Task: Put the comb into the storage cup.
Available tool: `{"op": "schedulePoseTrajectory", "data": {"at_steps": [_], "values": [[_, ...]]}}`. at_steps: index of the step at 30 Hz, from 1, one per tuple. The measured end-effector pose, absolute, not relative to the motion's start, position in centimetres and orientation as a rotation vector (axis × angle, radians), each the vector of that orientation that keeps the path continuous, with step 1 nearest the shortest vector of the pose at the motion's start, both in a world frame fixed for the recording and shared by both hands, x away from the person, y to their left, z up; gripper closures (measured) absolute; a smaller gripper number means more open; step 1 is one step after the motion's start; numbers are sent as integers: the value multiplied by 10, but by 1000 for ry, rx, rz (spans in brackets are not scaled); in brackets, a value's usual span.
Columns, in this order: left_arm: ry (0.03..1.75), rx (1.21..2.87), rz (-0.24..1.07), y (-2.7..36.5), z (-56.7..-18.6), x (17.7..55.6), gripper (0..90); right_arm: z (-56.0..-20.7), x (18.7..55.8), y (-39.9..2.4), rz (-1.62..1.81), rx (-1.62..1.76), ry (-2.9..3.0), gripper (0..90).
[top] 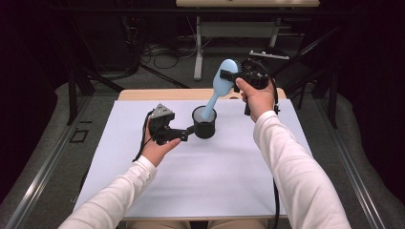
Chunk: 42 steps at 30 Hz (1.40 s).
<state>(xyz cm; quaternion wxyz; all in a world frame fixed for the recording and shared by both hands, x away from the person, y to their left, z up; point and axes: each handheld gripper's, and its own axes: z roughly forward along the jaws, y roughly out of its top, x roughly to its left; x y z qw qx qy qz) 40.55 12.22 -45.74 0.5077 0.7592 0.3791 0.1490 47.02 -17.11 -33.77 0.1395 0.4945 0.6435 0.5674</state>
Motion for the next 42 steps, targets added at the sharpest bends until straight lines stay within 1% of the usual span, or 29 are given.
{"op": "schedulePoseTrajectory", "data": {"at_steps": [25,42], "values": [[942,1831,340,148,-456,403,10,-333,477,-153,1593,1374,1891,497],[938,1806,328,171,-461,389,6,-336,483,-140,1539,1343,1931,497]]}}
